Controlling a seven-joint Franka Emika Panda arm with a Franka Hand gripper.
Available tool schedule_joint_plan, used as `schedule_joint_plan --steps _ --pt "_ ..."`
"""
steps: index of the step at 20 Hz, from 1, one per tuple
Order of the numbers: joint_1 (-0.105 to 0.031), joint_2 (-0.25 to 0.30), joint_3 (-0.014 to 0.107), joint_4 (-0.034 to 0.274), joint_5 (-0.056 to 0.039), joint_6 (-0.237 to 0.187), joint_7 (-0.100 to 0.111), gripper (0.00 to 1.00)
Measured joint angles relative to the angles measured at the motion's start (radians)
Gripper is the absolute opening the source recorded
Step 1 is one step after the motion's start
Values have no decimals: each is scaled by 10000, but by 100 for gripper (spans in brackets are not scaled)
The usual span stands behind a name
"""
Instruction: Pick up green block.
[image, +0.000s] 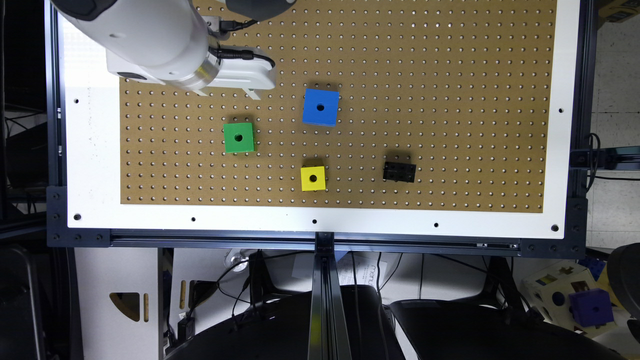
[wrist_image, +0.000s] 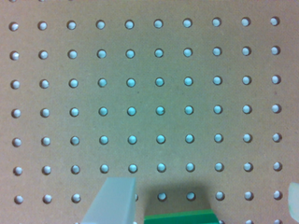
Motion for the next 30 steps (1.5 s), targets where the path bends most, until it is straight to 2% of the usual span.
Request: schedule_joint_plan --steps 5,7,10,13,15,19,22,27,30 --pt "5 1 64 52 0 0 2 100" --pt "6 27 113 178 0 0 14 100" --pt "7 294 201 576 0 0 45 100" --pt "6 822 208 1159 0 -1 45 100" --pt "6 1176 208 1362 0 30 45 100" --pt "5 2096 208 1499 0 736 44 100" --pt "5 2324 208 1664 0 800 44 100" --pt "3 2440 208 1688 0 831 44 100" --pt "3 2847 208 1696 0 1186 44 100"
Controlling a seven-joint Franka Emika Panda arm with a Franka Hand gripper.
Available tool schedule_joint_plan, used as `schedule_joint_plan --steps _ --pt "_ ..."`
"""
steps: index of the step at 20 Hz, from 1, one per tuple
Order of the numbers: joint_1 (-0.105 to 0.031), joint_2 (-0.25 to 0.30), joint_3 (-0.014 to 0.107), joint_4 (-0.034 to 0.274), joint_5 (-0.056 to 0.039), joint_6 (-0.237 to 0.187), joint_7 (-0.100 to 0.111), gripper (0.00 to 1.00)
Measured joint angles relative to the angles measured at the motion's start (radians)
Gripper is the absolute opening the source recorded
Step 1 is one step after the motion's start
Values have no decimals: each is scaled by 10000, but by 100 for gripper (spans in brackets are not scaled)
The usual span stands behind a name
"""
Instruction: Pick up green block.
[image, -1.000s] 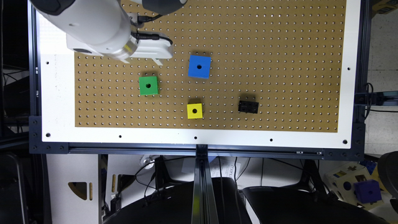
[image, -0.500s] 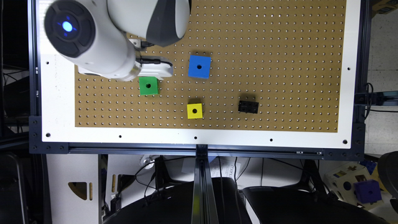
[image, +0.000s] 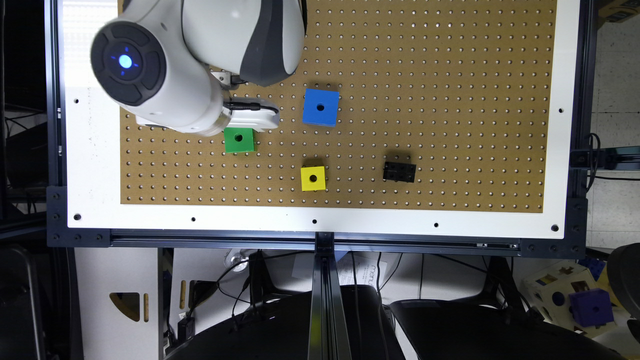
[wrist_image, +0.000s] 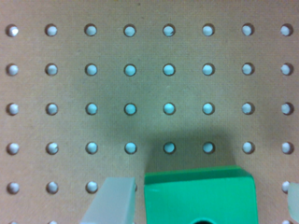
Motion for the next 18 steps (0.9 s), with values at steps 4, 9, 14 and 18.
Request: schedule_joint_plan --steps 4,9,14,18 --pt "6 311 61 289 0 147 16 100" --pt "6 594 150 740 0 130 41 100" --pt "6 893 160 862 0 203 41 100" --pt "7 988 150 938 -43 310 99 0"
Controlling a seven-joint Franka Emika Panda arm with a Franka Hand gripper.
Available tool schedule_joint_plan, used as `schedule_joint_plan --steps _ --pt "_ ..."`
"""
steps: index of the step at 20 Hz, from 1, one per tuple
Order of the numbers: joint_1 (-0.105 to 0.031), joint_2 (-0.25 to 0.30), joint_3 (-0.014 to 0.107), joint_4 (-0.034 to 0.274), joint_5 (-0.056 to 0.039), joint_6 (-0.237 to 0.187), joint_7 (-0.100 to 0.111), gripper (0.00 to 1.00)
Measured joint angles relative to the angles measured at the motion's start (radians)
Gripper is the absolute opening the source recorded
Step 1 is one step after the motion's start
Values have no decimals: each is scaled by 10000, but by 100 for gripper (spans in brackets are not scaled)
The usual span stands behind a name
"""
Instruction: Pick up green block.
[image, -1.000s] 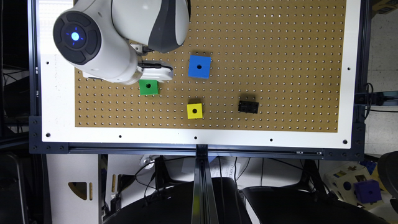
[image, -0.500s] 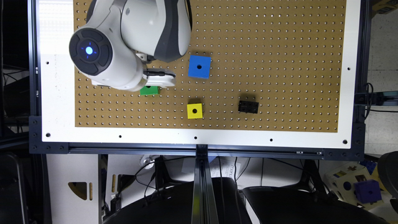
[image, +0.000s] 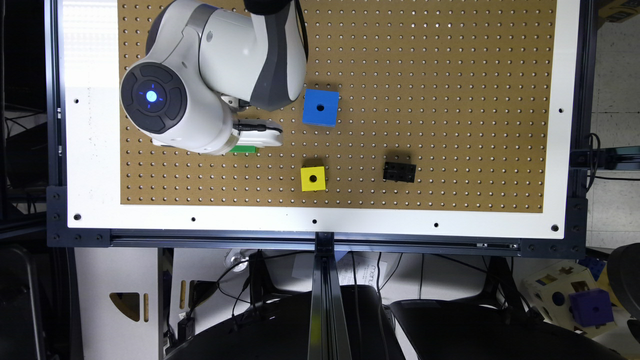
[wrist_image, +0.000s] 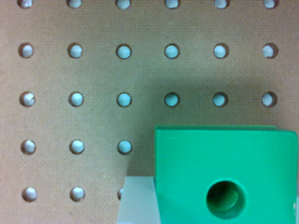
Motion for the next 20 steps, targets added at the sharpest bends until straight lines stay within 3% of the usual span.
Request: schedule_joint_plan --steps 12,20 --pt "-10 -59 2 -5 0 -44 0 0" --pt "-14 -956 3 -9 0 -1012 0 0"
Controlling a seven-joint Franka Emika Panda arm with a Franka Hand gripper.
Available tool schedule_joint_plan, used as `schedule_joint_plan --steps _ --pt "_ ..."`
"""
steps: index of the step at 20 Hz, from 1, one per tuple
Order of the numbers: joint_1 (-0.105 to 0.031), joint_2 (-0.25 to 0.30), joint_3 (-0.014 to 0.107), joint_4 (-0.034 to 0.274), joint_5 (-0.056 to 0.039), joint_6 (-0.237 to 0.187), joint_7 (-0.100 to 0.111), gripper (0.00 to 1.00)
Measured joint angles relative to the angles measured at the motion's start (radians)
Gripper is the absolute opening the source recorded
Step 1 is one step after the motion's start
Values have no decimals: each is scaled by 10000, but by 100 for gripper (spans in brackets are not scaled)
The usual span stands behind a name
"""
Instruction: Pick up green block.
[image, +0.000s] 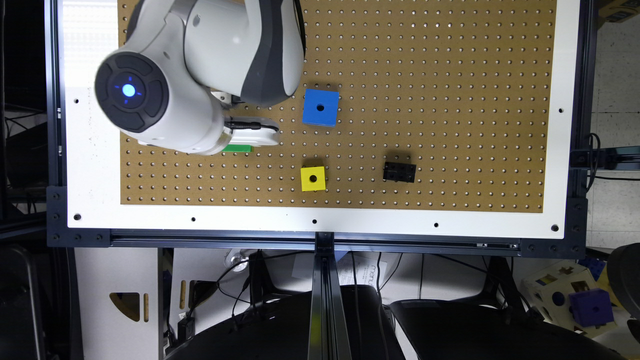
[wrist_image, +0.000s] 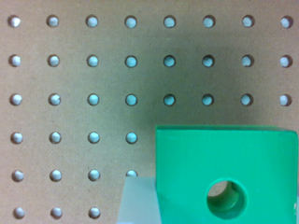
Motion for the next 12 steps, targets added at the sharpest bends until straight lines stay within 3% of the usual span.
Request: schedule_joint_plan --steps 12 --pt "0 -1523 3 -3 4 -1523 0 0"
